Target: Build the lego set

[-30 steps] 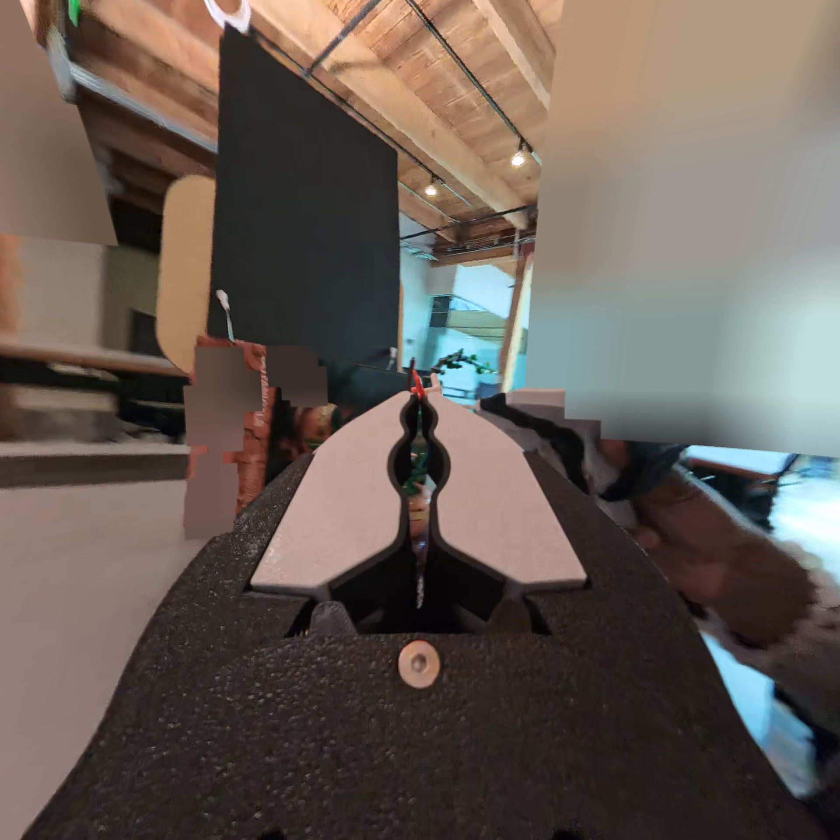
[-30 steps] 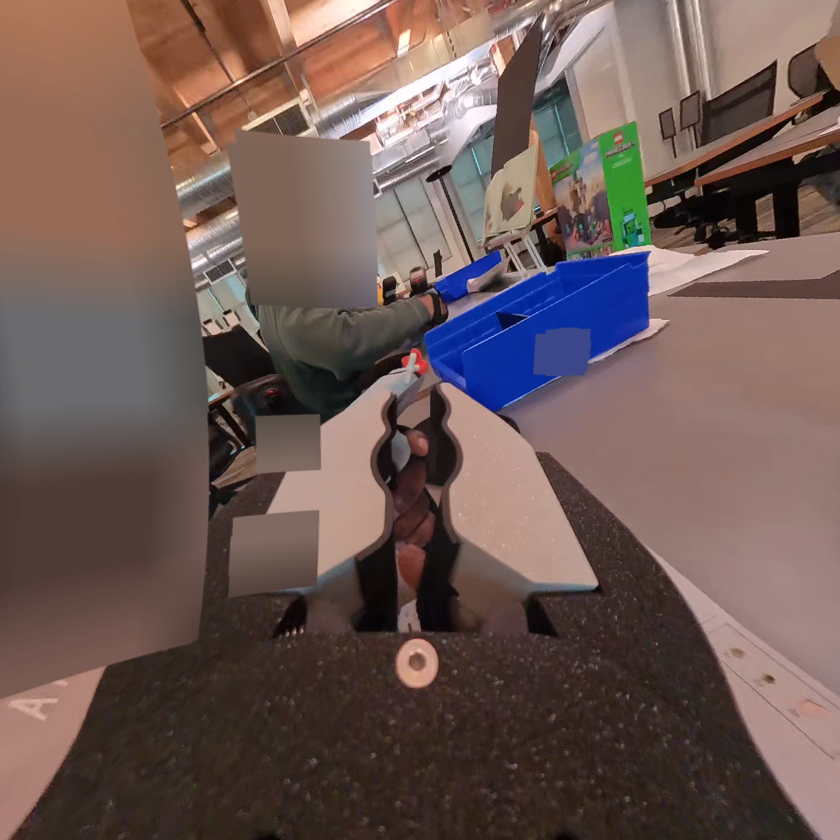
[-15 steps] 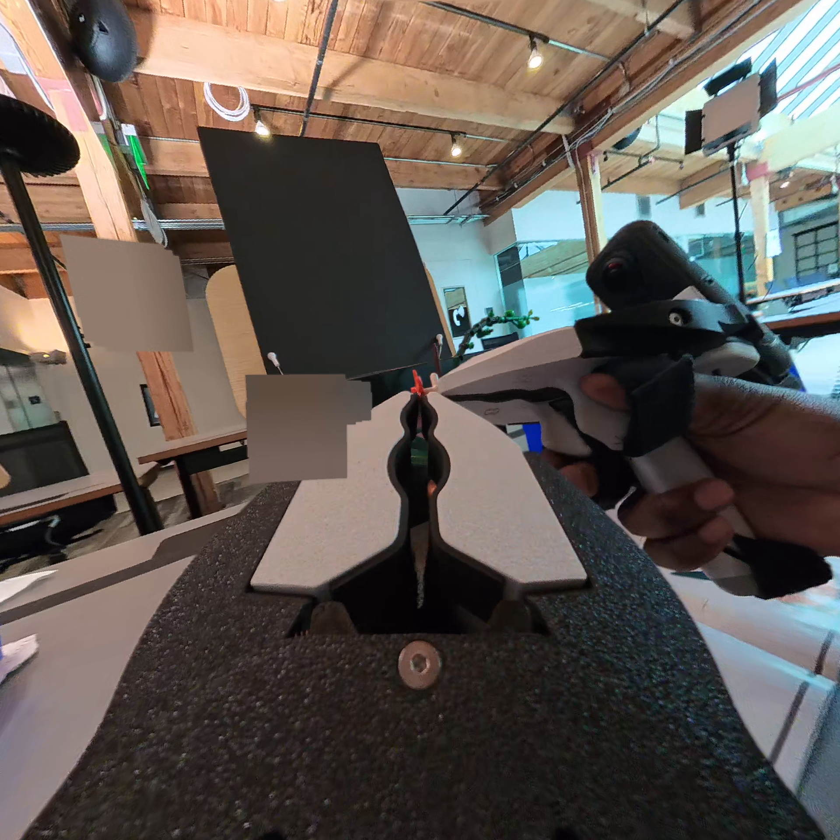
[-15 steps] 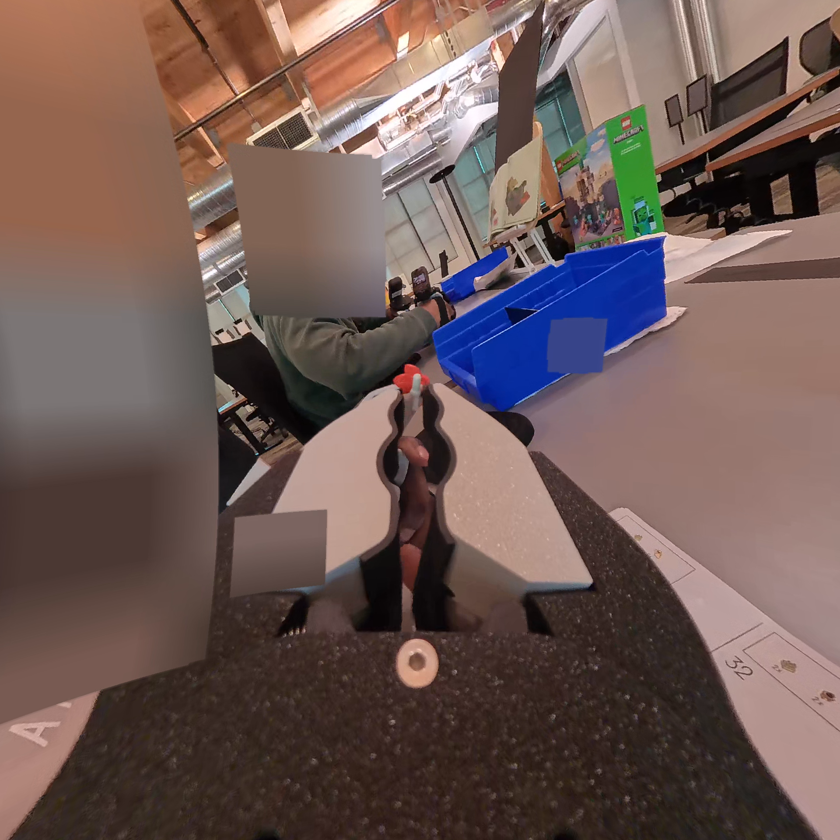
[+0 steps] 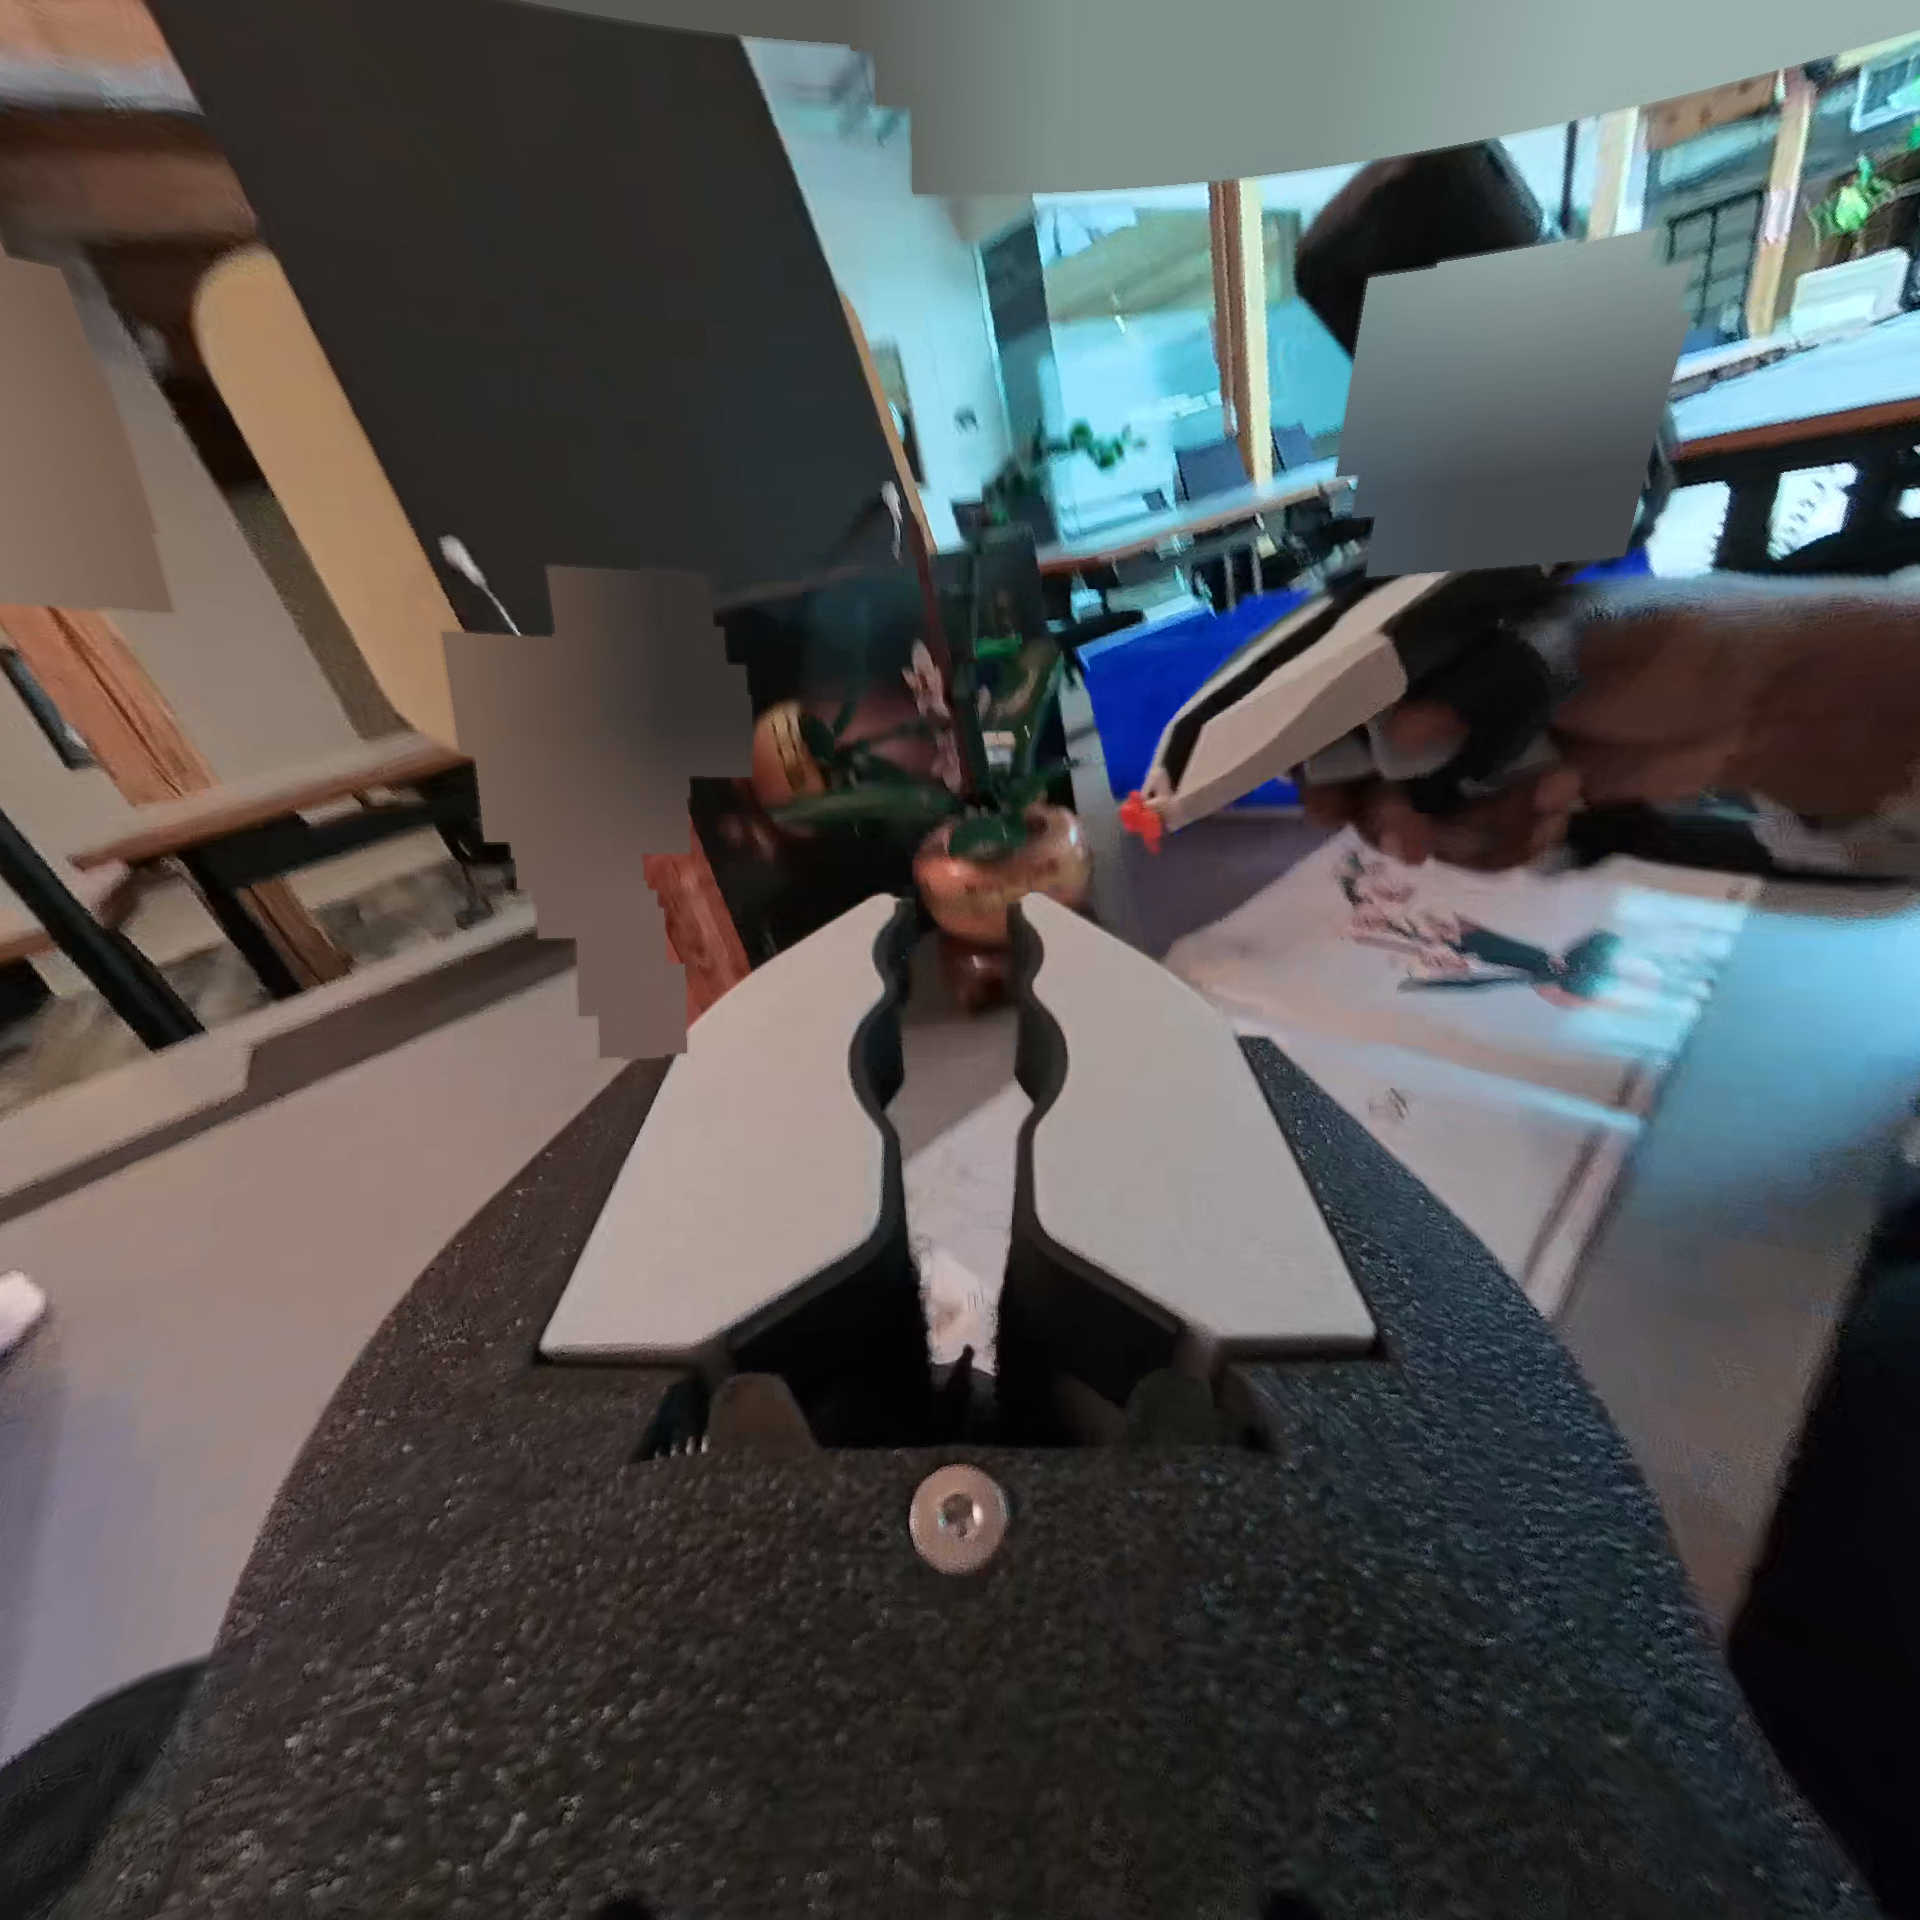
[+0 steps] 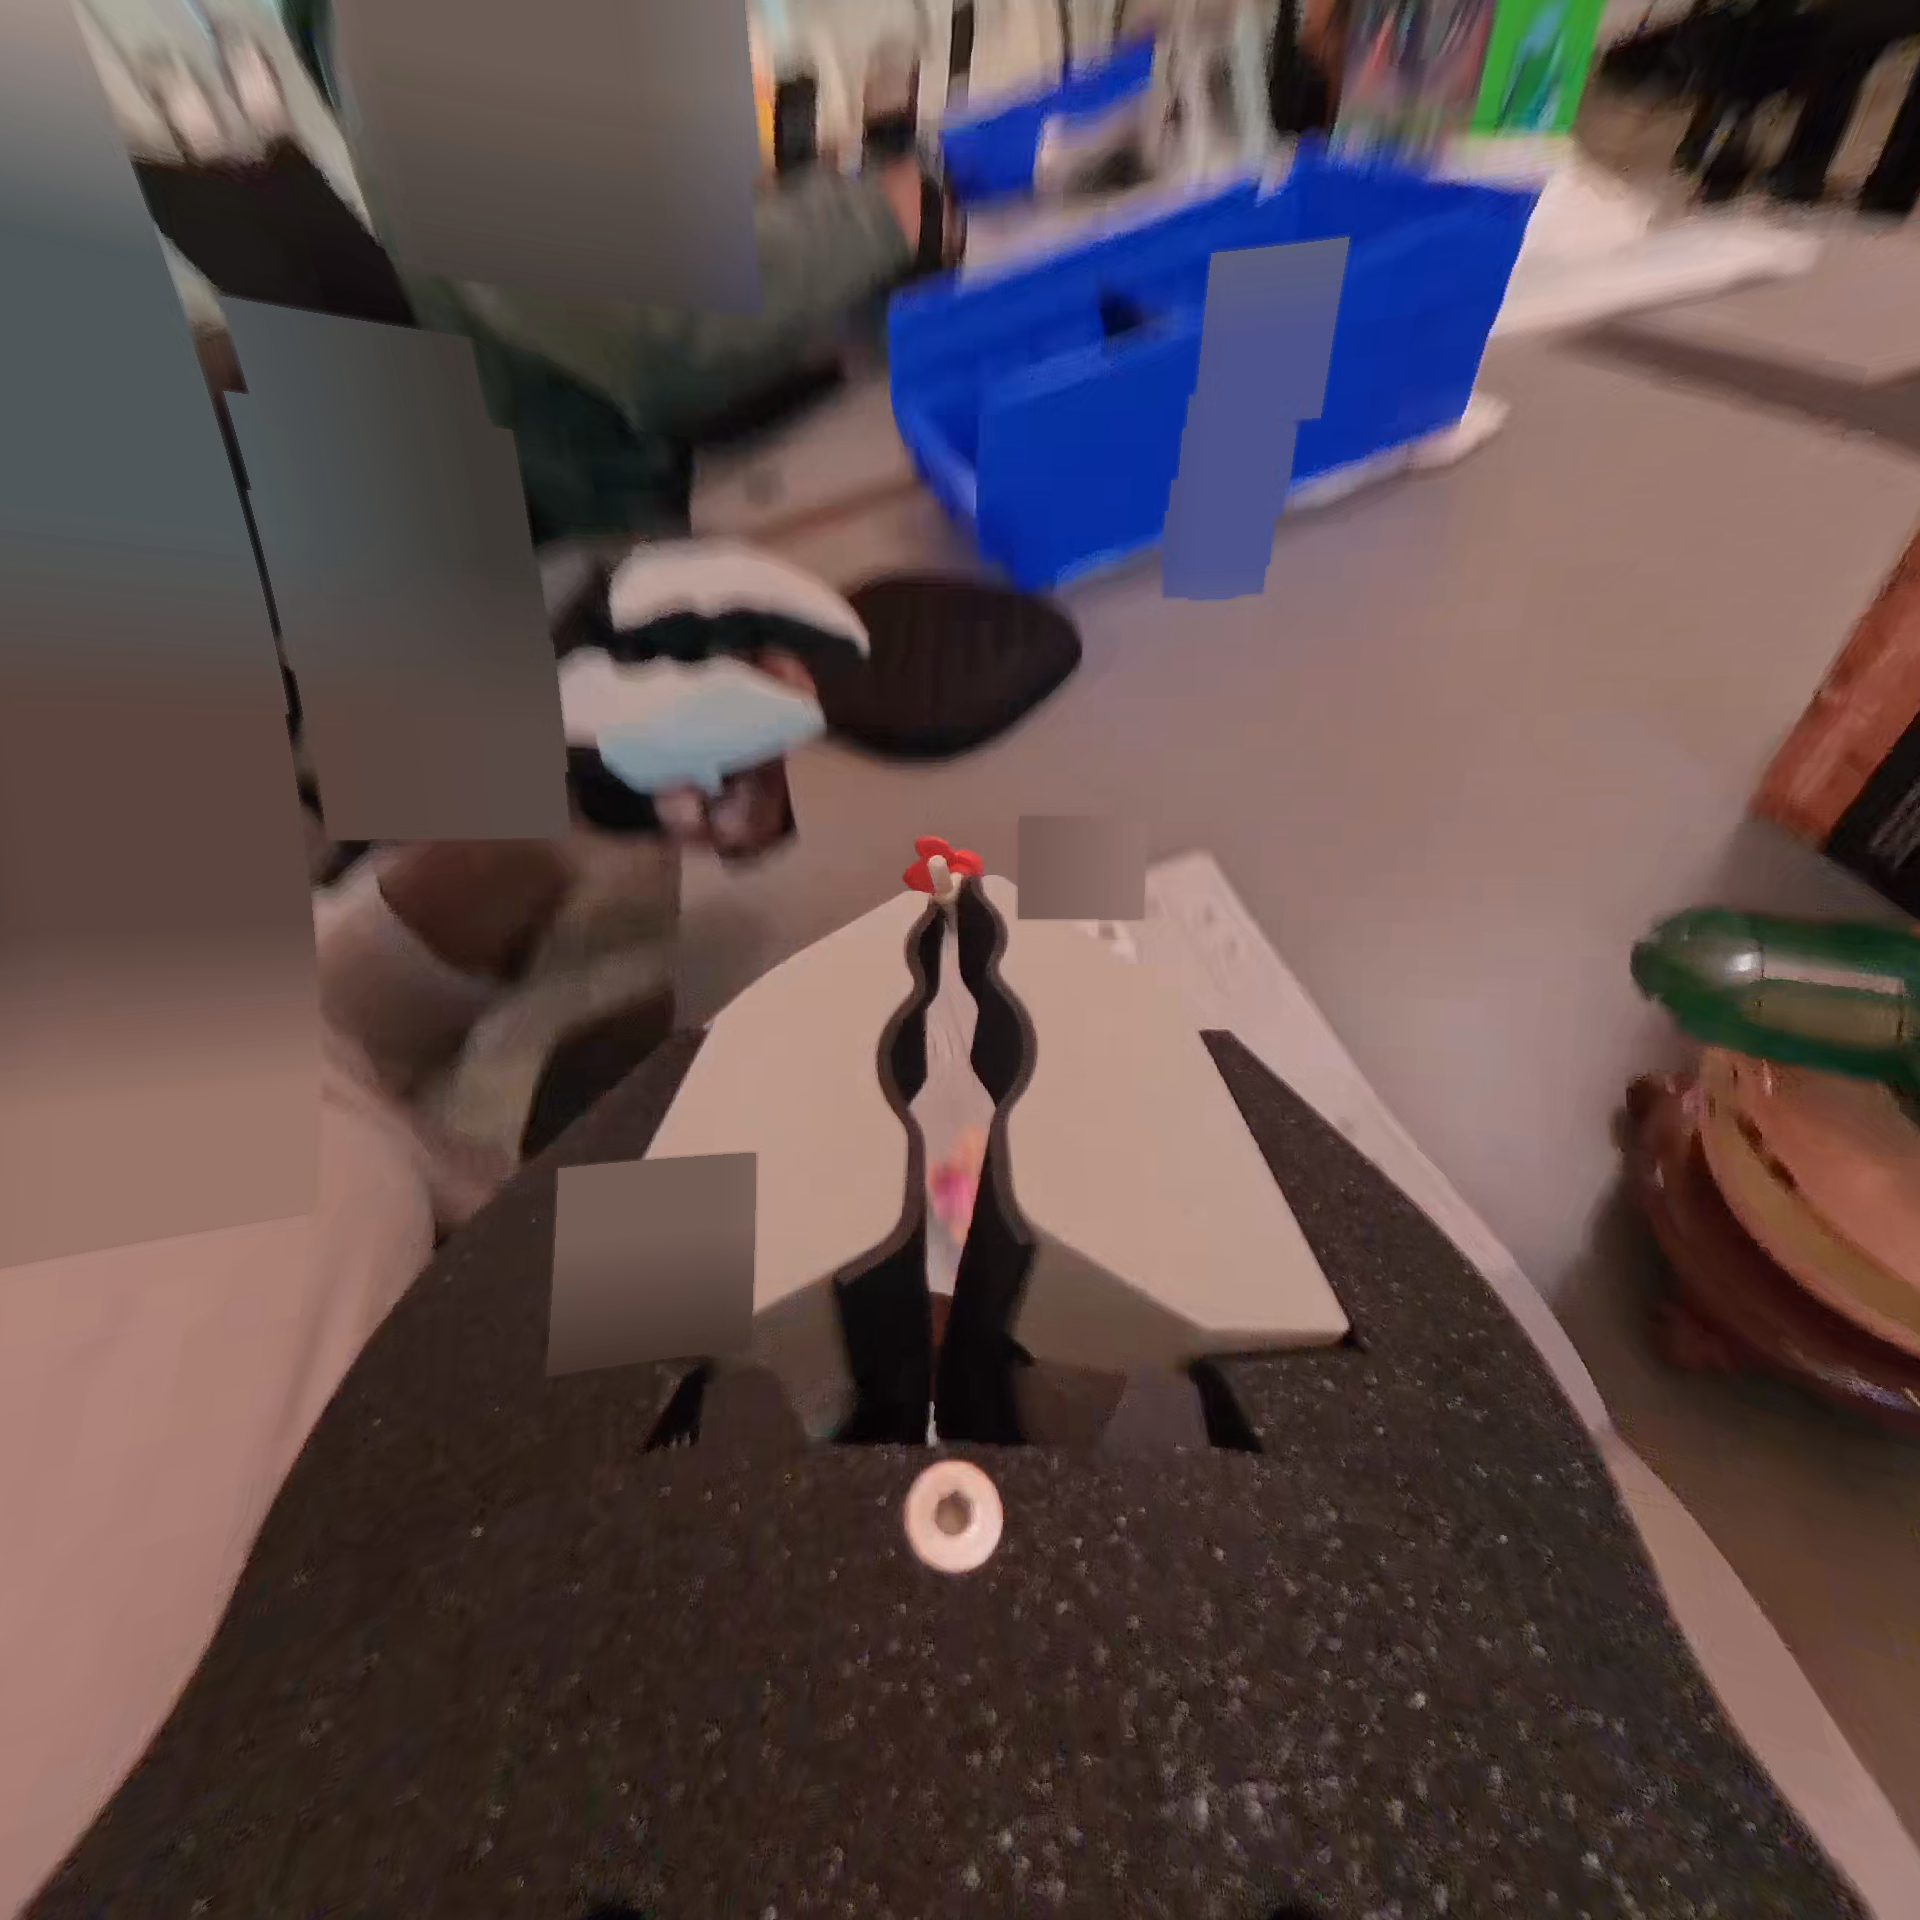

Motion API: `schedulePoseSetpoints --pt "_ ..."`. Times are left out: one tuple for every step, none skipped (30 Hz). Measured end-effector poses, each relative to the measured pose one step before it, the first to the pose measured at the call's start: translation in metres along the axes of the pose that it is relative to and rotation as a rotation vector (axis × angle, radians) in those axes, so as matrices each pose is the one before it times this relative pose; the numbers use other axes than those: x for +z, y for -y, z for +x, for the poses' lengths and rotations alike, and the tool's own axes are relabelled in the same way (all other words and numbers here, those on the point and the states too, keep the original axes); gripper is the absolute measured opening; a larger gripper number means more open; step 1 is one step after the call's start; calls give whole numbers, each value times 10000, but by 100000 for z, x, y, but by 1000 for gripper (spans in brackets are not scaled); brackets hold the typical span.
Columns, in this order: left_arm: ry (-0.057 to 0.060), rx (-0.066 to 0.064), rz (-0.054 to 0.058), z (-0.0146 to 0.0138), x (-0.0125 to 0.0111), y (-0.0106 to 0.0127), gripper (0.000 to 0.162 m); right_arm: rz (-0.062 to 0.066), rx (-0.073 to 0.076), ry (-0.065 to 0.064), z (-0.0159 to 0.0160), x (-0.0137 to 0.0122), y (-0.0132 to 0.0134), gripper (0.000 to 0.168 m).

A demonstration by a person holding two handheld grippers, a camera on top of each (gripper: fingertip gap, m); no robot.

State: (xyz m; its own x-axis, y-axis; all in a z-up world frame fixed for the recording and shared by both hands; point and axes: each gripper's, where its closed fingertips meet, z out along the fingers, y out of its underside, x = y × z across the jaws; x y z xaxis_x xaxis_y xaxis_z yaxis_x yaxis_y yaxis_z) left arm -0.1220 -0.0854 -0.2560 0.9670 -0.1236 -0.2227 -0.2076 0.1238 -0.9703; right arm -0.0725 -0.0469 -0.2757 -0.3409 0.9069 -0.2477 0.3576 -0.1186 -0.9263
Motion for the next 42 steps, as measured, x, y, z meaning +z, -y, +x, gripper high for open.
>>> schedulePoseSetpoints --pt "-303 -185 -448 -57 -658 -662 17 -1072 -243 -30 183 -182 -1470 3" --pt "-345 -194 -503 111 -606 -811 19 -1055 -346 -22 39 -11 -1533 3" --pt "-321 -164 -540 179 -538 -929 21 -977 -381 -26 -75 138 -1462 3" --pt "-247 -91 -518 190 -466 -975 22 -889 -353 -20 -167 257 -1340 3" --pt "-212 -1 -503 238 -386 -997 22 -750 -315 41 -267 329 -1087 3" --pt "-160 58 -445 261 -306 -931 22 -532 -258 121 -365 369 -737 3" --pt "-145 53 -353 301 -196 -789 22 -397 -158 177 -384 381 -498 3" --pt "-267 31 -311 538 -69 -687 22 -343 -70 173 -300 373 -345 3" --pt "-394 15 -286 762 30 -598 21 -346 -32 153 -209 377 -303 3" --pt "-437 -8 -268 859 147 -519 21 -397 -29 127 -138 357 -327 4" --pt "-432 24 -297 862 221 -510 21 -418 -58 37 -32 350 -297 4" --pt "-322 120 -361 703 250 -525 21 -400 -120 -15 1 338 -234 4" --pt "-142 181 -352 431 241 -435 22 -351 -176 19 -81 298 -135 4" --pt "-25 202 -261 243 221 -298 22 -241 -159 42 -134 253 41 4" --pt "-9 177 -188 169 186 -201 22 -165 -110 74 -161 211 121 4" --pt "-45 132 -160 167 166 -205 22 -155 -69 73 -118 188 105 4" --pt "-60 75 -141 131 130 -222 21 -153 -45 24 -4 149 56 4" --pt "-62 2 -103 75 83 -167 21 -150 -31 -11 68 122 -5 4" --pt "-59 -47 -67 29 29 -113 21 -132 -25 8 60 98 -46 4" --pt "-40 -55 -24 4 13 -51 21 -96 12 40 -7 79 -48 4" --pt "3 -61 6 -50 -1 0 21 -68 31 47 -24 62 -40 4" --pt "41 -61 9 -99 2 5 21 -39 13 34 -27 57 -21 4" --pt "60 -51 4 -109 -2 3 21 -22 2 16 -19 50 -26 4" --pt "45 -31 -7 -67 16 -12 21 -9 14 6 -8 24 -15 4" --pt "29 -2 -22 -30 30 -34 21 6 24 4 14 9 5 4" --pt "16 19 -40 -1 34 -53 21 -12 25 8 11 5 -22 4" --pt "8 22 -52 16 53 -61 21 -20 25 -5 32 2 -24 4" --pt "8 11 -64 0 63 -67 22 -24 15 6 19 11 -28 4" --pt "11 2 -66 -5 64 -81 22 -32 15 9 11 36 -45 4" --pt "30 -7 -57 -43 52 -60 22 -45 13 27 -18 54 -51 4" --pt "34 -8 -43 -46 38 -46 22 -41 1 32 -33 72 -40 4" --pt "33 -4 -22 -36 25 -24 22 -43 2 20 -28 81 -49 4" --pt "26 1 3 -19 3 -5 21 -43 4 14 -34 66 -36 4" --pt "15 3 28 -14 -25 31 21 -20 -4 22 -59 48 -19 4" --pt "4 3 45 -9 -40 45 21 -1 2 13 -41 18 9 4" --pt "6 -3 51 -9 -42 61 21 7 10 14 -27 -13 17 4" --pt "9 -10 47 -24 -46 41 21 23 7 5 -17 -35 35 4" --pt "8 -13 36 -21 -35 39 21 31 14 1 -8 -56 35 4" --pt "7 -15 22 -20 -8 21 20 24 19 1 -4 -41 27 5" --pt "5 -16 2 -19 -3 7 20 25 6 7 -17 -48 29 5" --pt "3 -6 -16 -7 15 -29 20 28 7 12 -23 -22 38 5" --pt "-3 10 -33 6 28 -30 20 19 19 3 -11 -23 18 6"
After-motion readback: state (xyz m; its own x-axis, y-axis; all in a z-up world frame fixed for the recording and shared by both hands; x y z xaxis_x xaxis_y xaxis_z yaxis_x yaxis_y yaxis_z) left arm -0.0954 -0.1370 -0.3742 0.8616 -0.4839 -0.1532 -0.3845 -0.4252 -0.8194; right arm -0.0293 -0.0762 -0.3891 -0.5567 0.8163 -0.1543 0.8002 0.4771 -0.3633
